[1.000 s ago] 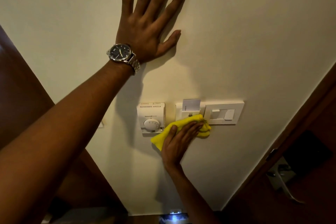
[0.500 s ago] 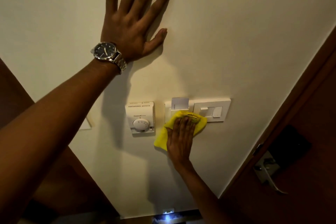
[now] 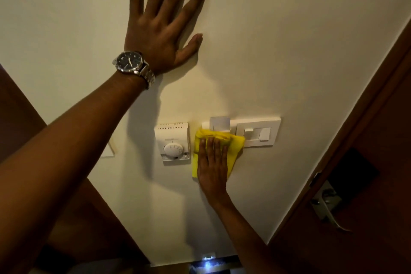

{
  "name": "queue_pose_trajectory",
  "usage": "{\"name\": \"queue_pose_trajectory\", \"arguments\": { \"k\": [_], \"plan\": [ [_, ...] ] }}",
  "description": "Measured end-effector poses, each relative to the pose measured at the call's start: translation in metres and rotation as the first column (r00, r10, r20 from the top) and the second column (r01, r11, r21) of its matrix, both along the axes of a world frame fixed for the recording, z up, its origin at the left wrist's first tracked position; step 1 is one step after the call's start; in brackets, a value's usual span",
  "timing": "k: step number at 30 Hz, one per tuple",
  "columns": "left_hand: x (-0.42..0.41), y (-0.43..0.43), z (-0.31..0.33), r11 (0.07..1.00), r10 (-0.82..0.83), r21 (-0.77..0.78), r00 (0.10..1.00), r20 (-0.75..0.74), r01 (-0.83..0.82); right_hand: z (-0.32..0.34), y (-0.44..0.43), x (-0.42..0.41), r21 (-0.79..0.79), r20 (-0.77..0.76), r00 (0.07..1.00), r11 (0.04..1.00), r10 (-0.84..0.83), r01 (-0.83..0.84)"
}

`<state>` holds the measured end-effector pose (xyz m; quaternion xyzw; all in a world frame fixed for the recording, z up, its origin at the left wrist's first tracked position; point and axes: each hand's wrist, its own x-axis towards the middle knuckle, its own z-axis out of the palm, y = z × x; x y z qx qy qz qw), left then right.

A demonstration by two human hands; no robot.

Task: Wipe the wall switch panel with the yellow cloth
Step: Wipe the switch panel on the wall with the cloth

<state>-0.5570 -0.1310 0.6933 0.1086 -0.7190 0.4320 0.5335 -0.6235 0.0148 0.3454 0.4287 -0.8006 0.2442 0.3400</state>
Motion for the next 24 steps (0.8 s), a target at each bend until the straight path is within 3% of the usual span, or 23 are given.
{"name": "queue_pose_trajectory", "arguments": {
  "k": [2,6,9,11,14,17,19,24],
  "plan": [
    [0.003,0.000,0.001,1.000,-0.003,0.000,1.000,0.002,0.003,-0.020,0.012,-0.001,0.033,0.031,0.998,0.998,0.048,-0.049],
    [0.002,0.000,0.000,1.000,-0.015,-0.011,1.000,-0.011,0.015,-0.017,0.011,-0.004,-0.063,0.030,0.993,0.992,0.114,-0.112],
    [-0.001,-0.003,0.001,1.000,-0.014,-0.014,1.000,-0.003,0.014,0.001,-0.003,0.002,-0.280,0.195,0.979,0.960,0.067,-0.010],
    [0.000,-0.001,0.000,1.000,-0.026,-0.001,1.000,0.004,0.026,-0.003,-0.005,0.022,-0.392,0.366,0.920,0.920,0.141,0.015],
    [0.003,0.001,0.001,1.000,-0.018,0.001,1.000,0.005,0.018,0.003,-0.007,0.034,-0.489,0.480,0.846,0.872,0.233,0.037],
    [0.002,0.000,0.002,1.000,-0.023,0.002,1.000,0.000,0.023,0.031,-0.015,0.022,-0.615,0.583,0.766,0.763,0.271,0.198],
    [0.001,0.000,0.001,1.000,-0.028,0.001,1.000,0.001,0.028,0.039,-0.021,0.027,-0.629,0.596,0.756,0.743,0.270,0.230],
    [0.002,0.001,0.000,1.000,-0.014,0.014,1.000,-0.011,0.014,0.035,-0.016,0.029,-0.575,0.543,0.808,0.803,0.229,0.158]
  ]
}}
